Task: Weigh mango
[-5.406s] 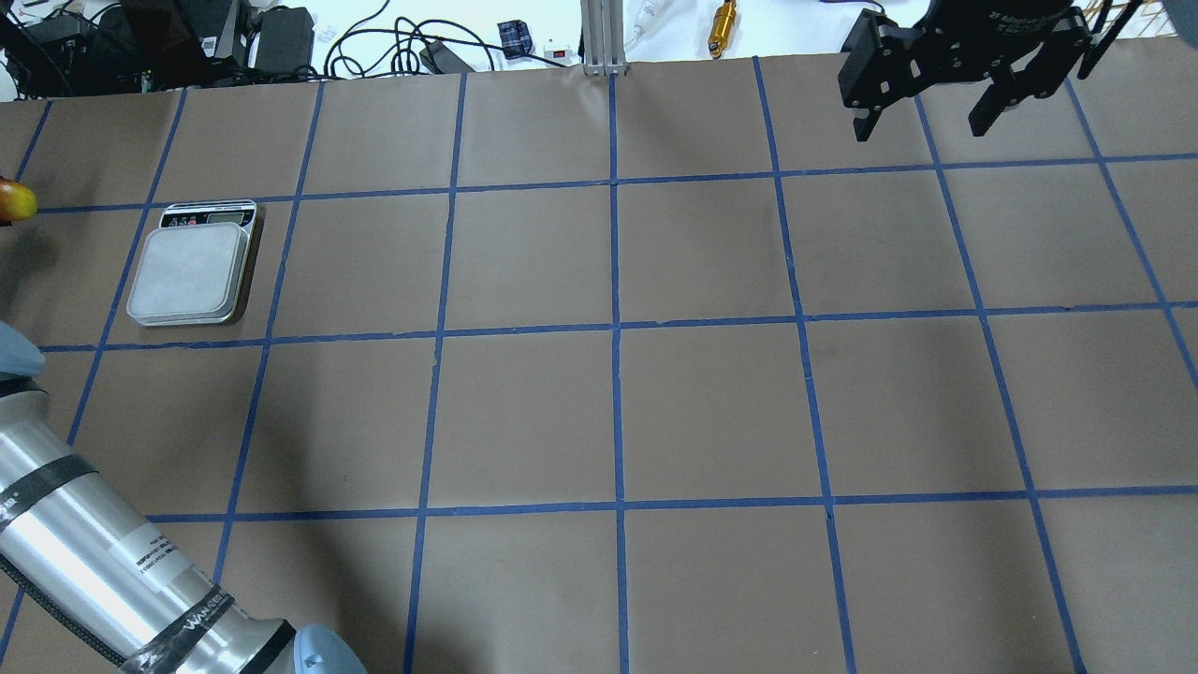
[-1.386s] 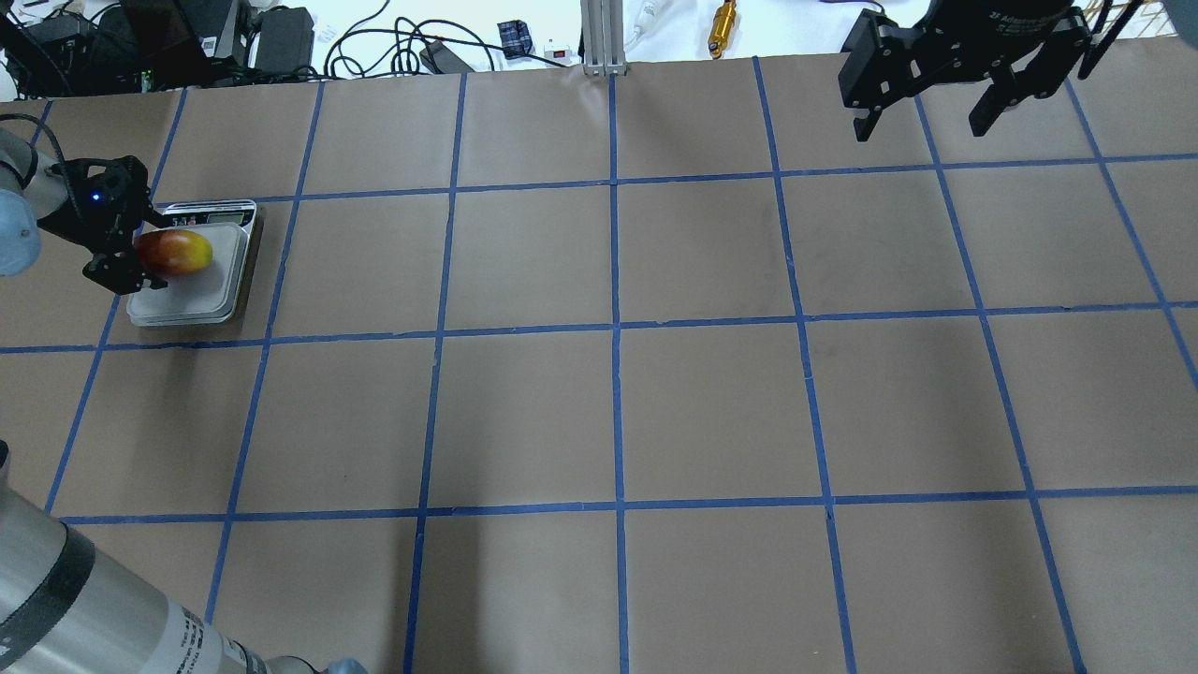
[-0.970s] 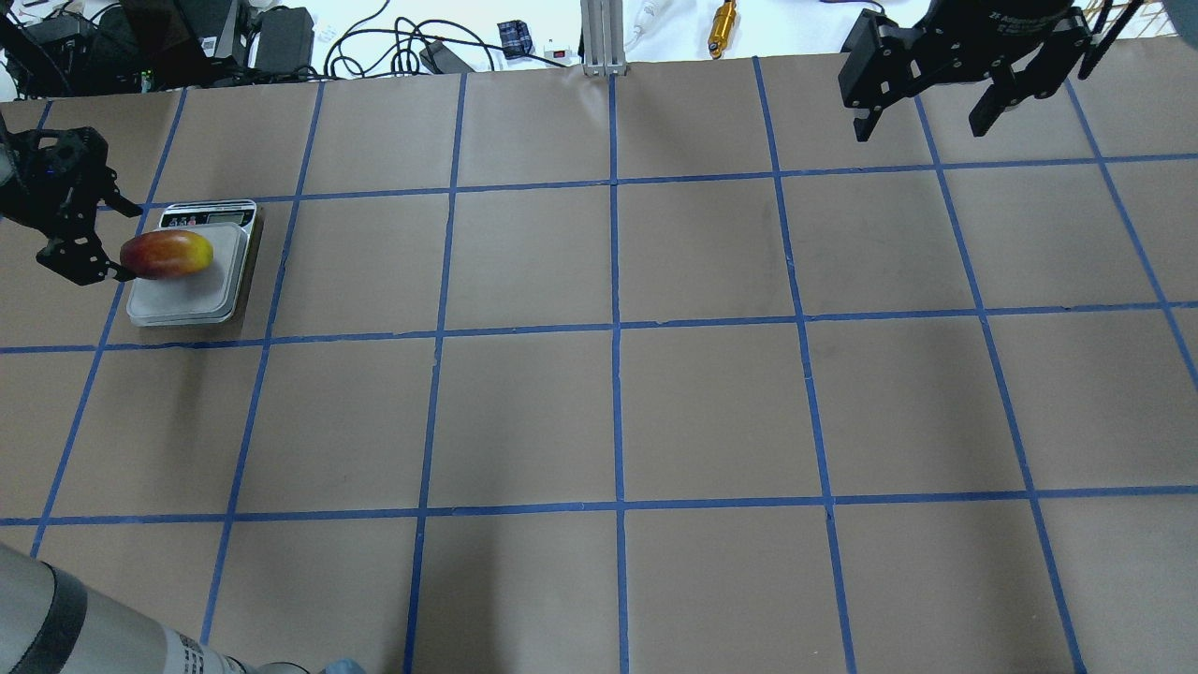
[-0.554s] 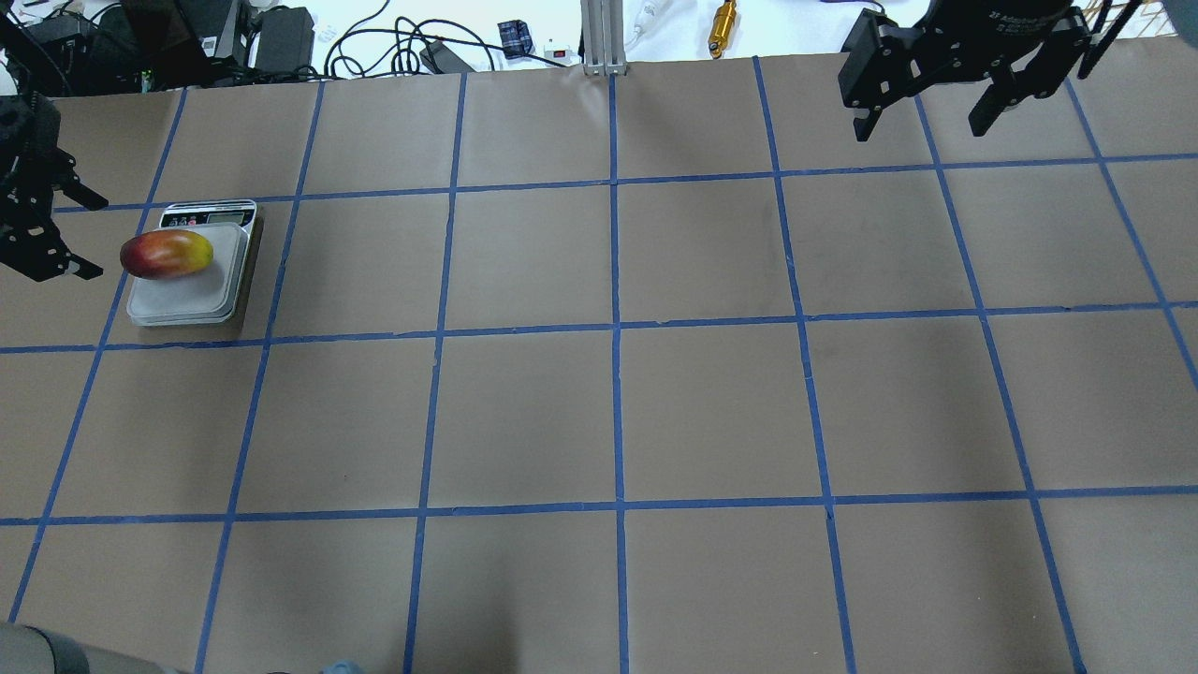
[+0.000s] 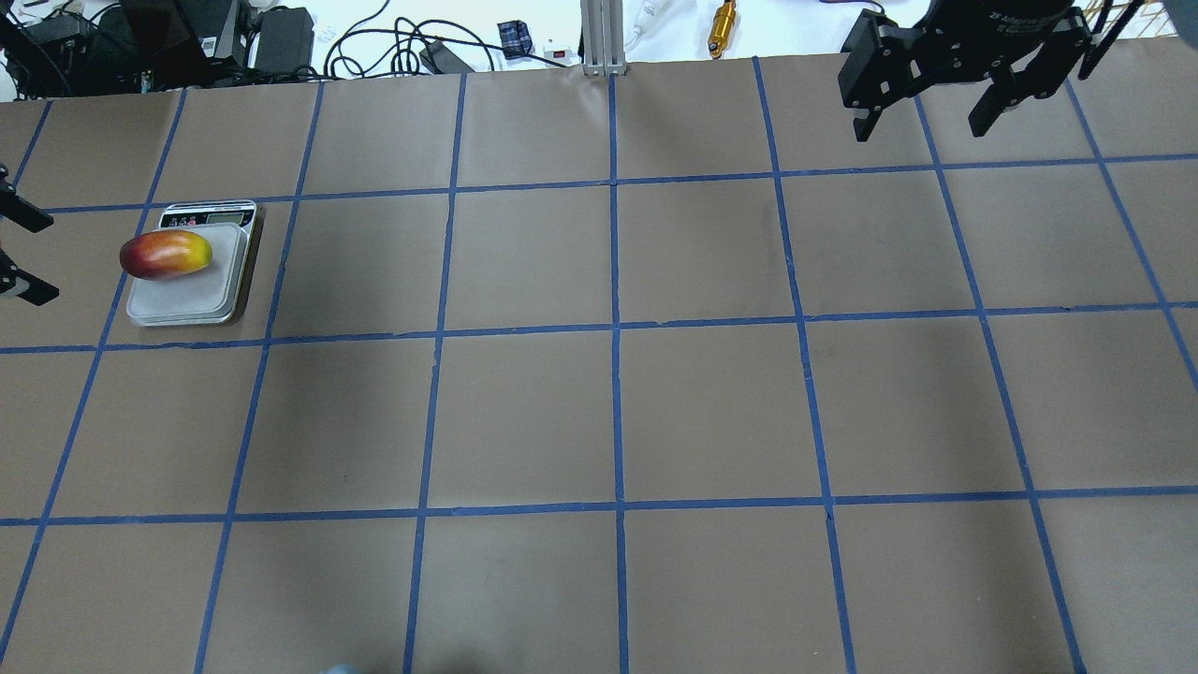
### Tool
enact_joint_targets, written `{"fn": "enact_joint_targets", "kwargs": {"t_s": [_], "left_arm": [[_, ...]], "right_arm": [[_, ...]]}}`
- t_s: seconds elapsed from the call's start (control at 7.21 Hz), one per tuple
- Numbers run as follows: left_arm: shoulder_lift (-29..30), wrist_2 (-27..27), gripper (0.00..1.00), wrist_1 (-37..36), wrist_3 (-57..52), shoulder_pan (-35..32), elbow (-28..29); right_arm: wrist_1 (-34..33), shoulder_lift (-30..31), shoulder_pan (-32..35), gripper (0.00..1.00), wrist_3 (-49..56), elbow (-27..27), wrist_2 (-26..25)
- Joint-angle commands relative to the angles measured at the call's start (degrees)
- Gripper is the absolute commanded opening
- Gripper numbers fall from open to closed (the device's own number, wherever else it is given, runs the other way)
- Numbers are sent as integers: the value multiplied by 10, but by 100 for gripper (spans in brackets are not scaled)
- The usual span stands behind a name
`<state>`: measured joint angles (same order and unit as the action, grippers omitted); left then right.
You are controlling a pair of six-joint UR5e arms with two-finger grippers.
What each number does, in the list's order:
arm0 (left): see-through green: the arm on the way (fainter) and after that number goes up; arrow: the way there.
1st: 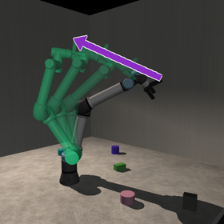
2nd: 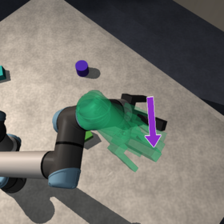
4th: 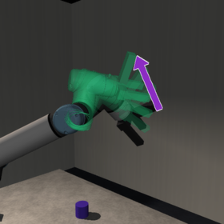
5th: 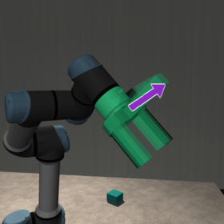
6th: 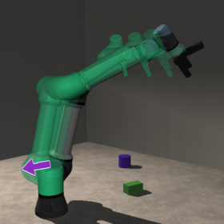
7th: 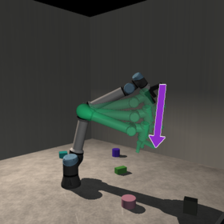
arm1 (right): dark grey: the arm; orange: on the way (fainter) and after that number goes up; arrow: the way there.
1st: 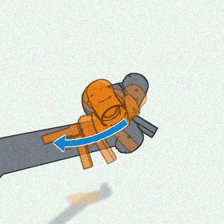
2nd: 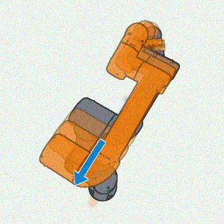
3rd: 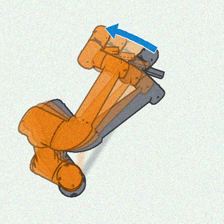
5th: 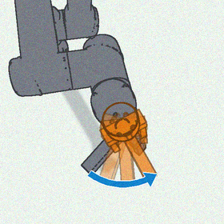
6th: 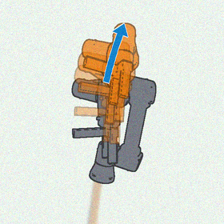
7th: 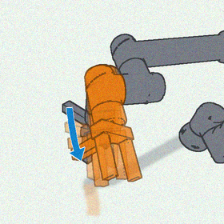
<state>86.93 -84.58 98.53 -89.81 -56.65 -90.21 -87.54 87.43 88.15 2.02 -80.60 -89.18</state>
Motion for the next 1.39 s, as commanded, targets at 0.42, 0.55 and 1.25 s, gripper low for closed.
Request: {"fn": "enact_joint_targets", "kwargs": {"t_s": [0.42, 0.55, 1.25], "left_arm": [[-14, -36, 100, -2, 485, -210, 1], [-12, -37, 100, -10, 549, -245, 2], [-9, -38, 100, -20, 817, -364, 1]], "right_arm": [[0, 0, 0, 100, 0, 0, 0], [0, 0, 0, 100, 0, 0, 1], [0, 0, 0, 100, 0, 0, 1]]}}
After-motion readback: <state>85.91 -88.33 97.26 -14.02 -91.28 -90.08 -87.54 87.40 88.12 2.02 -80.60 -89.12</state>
